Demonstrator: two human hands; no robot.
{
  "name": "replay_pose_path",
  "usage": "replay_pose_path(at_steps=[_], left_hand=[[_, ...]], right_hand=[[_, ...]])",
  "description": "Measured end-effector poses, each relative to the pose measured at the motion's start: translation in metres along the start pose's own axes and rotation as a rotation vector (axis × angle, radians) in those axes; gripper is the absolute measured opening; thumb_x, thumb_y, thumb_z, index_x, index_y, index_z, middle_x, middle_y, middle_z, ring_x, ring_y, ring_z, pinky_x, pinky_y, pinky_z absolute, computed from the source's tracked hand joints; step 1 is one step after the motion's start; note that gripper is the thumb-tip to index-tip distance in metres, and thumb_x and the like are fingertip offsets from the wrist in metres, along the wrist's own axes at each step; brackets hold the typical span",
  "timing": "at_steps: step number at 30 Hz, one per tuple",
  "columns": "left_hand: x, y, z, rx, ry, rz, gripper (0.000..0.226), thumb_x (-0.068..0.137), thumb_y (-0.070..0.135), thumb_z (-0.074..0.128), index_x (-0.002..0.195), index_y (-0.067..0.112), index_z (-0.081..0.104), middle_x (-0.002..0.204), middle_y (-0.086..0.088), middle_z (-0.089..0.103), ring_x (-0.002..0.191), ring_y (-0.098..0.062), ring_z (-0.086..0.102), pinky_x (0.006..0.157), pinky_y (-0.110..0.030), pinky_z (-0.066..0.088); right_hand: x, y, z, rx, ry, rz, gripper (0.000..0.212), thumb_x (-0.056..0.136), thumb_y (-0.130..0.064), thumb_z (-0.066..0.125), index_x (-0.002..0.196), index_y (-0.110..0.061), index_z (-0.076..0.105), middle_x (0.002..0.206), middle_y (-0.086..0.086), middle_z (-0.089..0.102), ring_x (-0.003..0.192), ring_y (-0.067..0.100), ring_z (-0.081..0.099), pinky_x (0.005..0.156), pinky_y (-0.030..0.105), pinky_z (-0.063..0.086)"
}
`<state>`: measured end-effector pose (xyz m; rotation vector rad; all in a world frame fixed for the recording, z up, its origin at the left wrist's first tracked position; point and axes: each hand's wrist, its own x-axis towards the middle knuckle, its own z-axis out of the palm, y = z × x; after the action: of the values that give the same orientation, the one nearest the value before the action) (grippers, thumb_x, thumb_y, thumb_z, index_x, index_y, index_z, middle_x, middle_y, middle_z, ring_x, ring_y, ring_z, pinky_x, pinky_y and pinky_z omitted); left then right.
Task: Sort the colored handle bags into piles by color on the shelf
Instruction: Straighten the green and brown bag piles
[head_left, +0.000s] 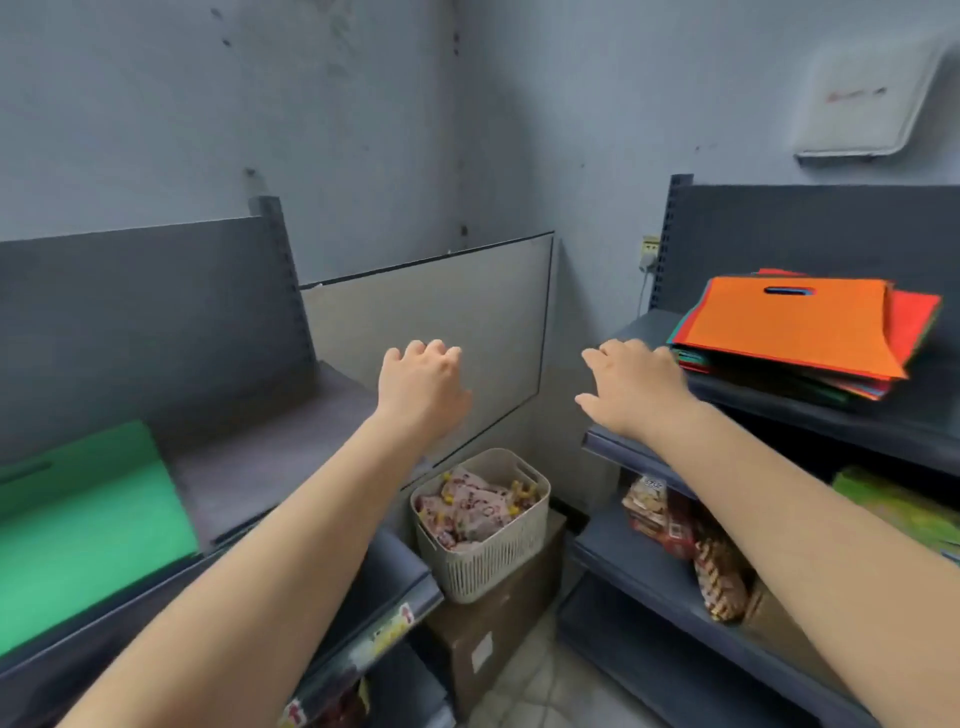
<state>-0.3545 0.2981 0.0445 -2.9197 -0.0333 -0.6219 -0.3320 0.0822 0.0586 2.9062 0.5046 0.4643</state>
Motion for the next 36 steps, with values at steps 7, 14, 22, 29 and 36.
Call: replay_pose_path(at_steps=[7,14,22,29,36], left_hand=[[0.069,0.124,0.020,-0.133,0.013,0.189,0.046,0.092,0.044,0.048,0.130,0.018,0.048,0.129,-0.002,0.052,0.120,-0.025,0.046,0.095,-0.037,0.034],[0.140,0.222,0.048,-0.227,0.014,0.367,0.040,0.092,0.040,0.046,0.126,0.020,0.050,0.124,0.000,0.054,0.117,-0.024,0.048,0.091,-0.034,0.034],[0.227,0.299,0.092,-0.362,-0.013,0.506,0.039,0.097,0.044,0.038,0.117,0.016,0.056,0.120,-0.002,0.058,0.111,-0.026,0.051,0.086,-0.036,0.037],[0.266,0.326,0.133,-0.489,-0.026,0.574,0.042,0.097,0.047,0.036,0.121,0.018,0.055,0.129,0.002,0.054,0.120,-0.023,0.046,0.096,-0.036,0.034],[0.290,0.346,0.144,-0.592,-0.024,0.656,0.046,0.096,0.049,0.040,0.127,0.020,0.055,0.137,0.002,0.051,0.128,-0.021,0.041,0.103,-0.035,0.029]], right_hand=[[-0.012,0.121,0.029,-0.035,-0.077,0.227,0.050,0.095,-0.045,0.044,0.136,-0.017,0.041,0.137,0.006,0.045,0.127,0.028,0.038,0.099,0.041,0.033],[-0.009,0.207,0.057,-0.039,-0.126,0.421,0.048,0.096,-0.045,0.043,0.135,-0.017,0.043,0.136,0.006,0.046,0.126,0.028,0.039,0.100,0.042,0.032],[0.020,0.285,0.101,0.013,-0.189,0.636,0.048,0.099,-0.047,0.034,0.130,-0.014,0.047,0.129,0.009,0.049,0.119,0.030,0.043,0.095,0.042,0.037],[0.039,0.332,0.132,0.190,-0.194,0.919,0.049,0.100,-0.045,0.033,0.118,-0.004,0.053,0.118,0.014,0.053,0.108,0.031,0.051,0.086,0.039,0.044],[0.054,0.361,0.134,0.408,0.022,1.147,0.032,0.087,-0.038,0.065,0.088,-0.008,0.053,0.089,0.007,0.058,0.082,0.025,0.053,0.062,0.030,0.037]])
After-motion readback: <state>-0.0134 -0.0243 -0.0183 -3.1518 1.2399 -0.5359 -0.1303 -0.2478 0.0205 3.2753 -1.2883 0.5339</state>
